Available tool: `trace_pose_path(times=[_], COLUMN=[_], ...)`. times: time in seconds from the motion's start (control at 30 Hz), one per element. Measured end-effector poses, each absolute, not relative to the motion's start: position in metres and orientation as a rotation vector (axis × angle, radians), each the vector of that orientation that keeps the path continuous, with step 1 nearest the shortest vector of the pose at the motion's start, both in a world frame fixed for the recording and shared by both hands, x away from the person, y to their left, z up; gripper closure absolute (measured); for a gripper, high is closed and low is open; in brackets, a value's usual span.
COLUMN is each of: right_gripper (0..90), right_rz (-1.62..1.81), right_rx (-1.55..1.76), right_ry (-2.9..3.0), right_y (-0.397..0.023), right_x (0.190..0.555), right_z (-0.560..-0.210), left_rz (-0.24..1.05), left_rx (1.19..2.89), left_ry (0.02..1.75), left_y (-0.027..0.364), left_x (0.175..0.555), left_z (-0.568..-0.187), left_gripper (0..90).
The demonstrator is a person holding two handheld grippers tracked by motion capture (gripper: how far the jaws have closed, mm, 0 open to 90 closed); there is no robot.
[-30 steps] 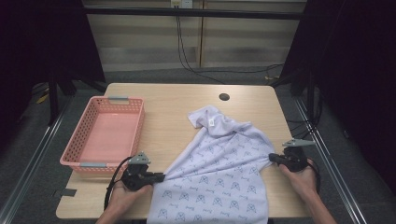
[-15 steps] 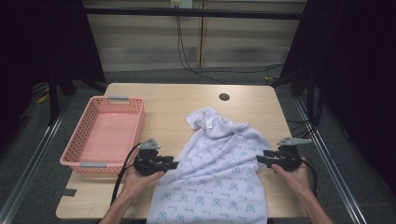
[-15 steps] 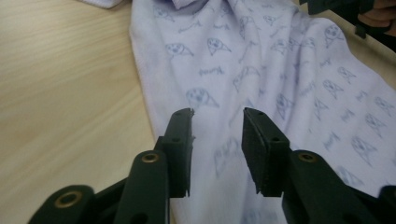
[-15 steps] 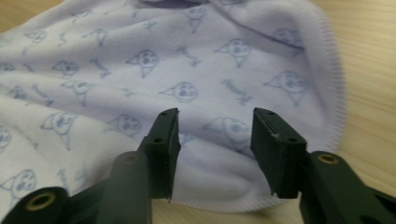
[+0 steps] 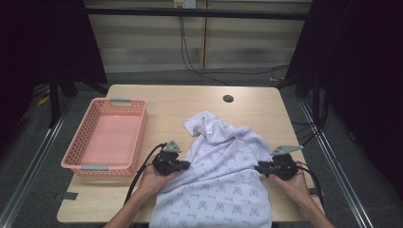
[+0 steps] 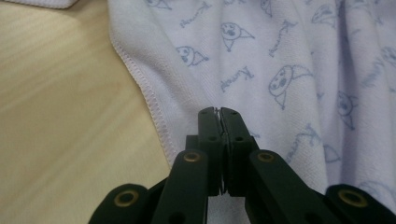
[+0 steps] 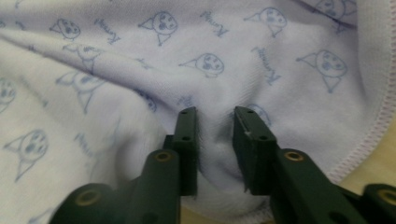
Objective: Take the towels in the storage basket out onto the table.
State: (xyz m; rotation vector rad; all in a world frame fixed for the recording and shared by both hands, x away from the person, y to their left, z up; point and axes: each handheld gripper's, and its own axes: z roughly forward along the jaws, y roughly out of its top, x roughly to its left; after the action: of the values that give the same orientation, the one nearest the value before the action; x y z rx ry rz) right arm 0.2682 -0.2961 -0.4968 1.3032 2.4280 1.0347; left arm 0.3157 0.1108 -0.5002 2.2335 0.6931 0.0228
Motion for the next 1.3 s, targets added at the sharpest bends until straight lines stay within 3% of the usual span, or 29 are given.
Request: trace_pose_path(times=[0.13,0.4,0.47,0.53,0.57,0.77,1.0,1.13,1.3], right_gripper=[80.6,82.0,77.1,67.8,62.4,59.2,64.6,55.9,45.7], right_rz=[1.061,1.009,0.949,1.005,1.046,1.212,1.280,1.256,1.209], right_rx=[1.268,1.206,1.152,1.107,1.141,1.143,1.013,0.950,0.937], right_ry=[2.507,2.603,2.621,2.608,2.573,2.414,2.494,2.575,2.594], right_y=[-0.288,-0.279,-0.274,-0.272,-0.273,-0.271,-0.196,-0.152,-0.122], right_x=[0.247,0.198,0.187,0.184,0.184,0.204,0.254,0.277,0.291], right_z=[-0.495,-0.489,-0.485,-0.483,-0.480,-0.463,-0.461,-0.472,-0.494], left_rz=[-0.033,-0.113,-0.091,-0.141,-0.107,-0.095,-0.048,-0.063,-0.057], left_rx=[2.230,2.297,2.272,2.213,2.222,2.117,2.196,2.198,2.209], left_ry=[0.711,0.644,0.634,0.658,0.665,0.736,0.766,0.756,0.714], left_y=[0.133,0.144,0.143,0.144,0.143,0.134,0.121,0.124,0.122], left_x=[0.288,0.232,0.226,0.228,0.229,0.259,0.277,0.275,0.271], left_z=[-0.499,-0.493,-0.488,-0.488,-0.488,-0.486,-0.496,-0.498,-0.498], left_gripper=[88.6,88.7,88.6,87.4,85.6,75.9,77.3,74.9,65.6])
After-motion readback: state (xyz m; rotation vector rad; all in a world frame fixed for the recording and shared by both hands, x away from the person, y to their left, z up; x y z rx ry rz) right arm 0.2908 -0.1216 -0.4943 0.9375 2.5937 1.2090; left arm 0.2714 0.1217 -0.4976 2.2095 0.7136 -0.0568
